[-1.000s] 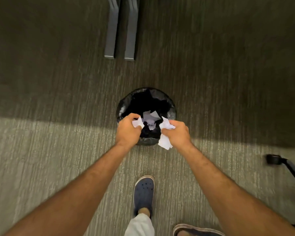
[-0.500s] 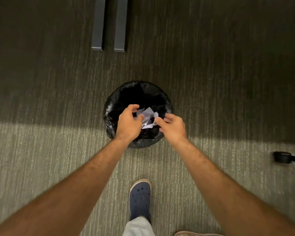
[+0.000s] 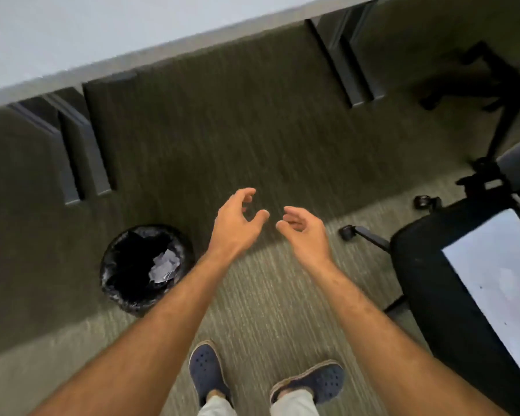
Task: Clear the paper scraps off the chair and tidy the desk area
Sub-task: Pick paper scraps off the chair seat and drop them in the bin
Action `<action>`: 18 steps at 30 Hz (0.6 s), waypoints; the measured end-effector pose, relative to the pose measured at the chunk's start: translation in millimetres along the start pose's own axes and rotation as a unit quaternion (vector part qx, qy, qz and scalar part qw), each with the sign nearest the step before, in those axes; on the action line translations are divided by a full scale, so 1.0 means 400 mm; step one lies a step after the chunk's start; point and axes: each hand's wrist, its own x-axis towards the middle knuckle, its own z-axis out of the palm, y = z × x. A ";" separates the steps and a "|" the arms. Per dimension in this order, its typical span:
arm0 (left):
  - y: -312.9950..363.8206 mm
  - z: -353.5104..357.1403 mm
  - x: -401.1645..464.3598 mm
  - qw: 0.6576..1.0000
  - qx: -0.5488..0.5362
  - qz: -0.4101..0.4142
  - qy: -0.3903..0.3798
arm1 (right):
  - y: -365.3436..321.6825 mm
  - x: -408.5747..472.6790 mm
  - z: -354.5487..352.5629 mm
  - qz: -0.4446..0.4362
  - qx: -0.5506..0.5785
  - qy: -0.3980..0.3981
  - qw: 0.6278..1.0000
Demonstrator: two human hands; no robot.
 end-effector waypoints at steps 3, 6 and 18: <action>0.218 0.122 -0.046 0.997 0.012 0.055 -0.062 | -0.029 -0.040 -0.238 0.000 0.017 0.046 0.999; 0.388 0.259 -0.108 0.984 0.047 0.113 -0.132 | -0.018 -0.091 -0.472 0.000 0.019 0.076 0.997; 0.711 0.848 -0.323 0.916 0.167 0.184 -0.315 | 0.337 -0.254 -1.104 0.105 0.050 0.235 0.965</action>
